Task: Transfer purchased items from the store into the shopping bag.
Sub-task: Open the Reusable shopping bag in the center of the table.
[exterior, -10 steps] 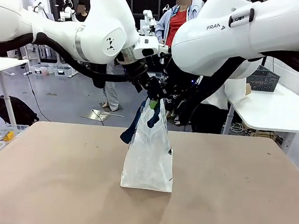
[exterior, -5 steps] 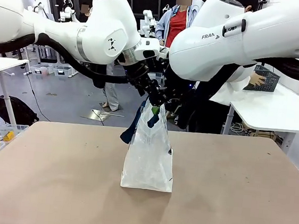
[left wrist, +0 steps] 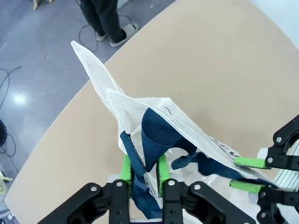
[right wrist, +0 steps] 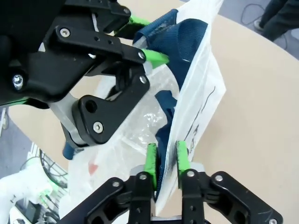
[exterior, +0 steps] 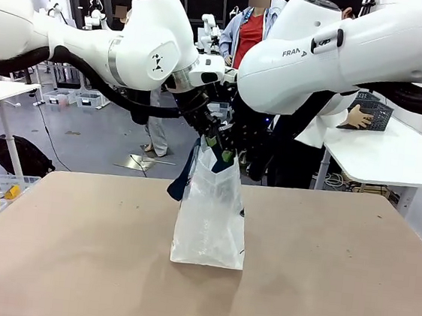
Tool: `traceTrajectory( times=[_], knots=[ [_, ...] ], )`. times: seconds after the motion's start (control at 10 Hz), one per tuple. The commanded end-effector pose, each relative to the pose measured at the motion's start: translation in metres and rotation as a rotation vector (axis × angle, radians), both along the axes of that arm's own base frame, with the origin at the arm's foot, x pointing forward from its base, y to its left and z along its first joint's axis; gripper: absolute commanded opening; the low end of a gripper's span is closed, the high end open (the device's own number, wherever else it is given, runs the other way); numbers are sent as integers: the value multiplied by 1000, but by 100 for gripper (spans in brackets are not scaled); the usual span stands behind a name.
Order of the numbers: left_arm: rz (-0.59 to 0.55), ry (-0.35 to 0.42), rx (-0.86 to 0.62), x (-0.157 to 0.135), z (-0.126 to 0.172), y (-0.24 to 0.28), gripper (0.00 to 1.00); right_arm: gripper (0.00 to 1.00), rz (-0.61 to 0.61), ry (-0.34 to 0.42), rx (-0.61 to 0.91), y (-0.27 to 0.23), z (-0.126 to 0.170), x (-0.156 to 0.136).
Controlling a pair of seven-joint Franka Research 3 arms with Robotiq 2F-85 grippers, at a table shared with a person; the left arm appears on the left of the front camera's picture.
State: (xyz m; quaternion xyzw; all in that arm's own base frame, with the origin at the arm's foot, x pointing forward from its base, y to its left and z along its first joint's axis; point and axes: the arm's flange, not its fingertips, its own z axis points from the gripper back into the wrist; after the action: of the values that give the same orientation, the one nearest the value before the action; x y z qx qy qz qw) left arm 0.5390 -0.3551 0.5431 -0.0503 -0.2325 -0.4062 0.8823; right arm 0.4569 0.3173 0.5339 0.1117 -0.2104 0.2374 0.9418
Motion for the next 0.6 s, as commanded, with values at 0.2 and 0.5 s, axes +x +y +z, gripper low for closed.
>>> traceTrajectory(
  times=[0.2,0.5],
  knots=[
    [39,-21,28,3,3,13,0,0,-51,-21,-29,2,-2,3],
    [106,-70,28,6,3,54,0,0,-133,-82,-69,-9,1,5]
  ],
)
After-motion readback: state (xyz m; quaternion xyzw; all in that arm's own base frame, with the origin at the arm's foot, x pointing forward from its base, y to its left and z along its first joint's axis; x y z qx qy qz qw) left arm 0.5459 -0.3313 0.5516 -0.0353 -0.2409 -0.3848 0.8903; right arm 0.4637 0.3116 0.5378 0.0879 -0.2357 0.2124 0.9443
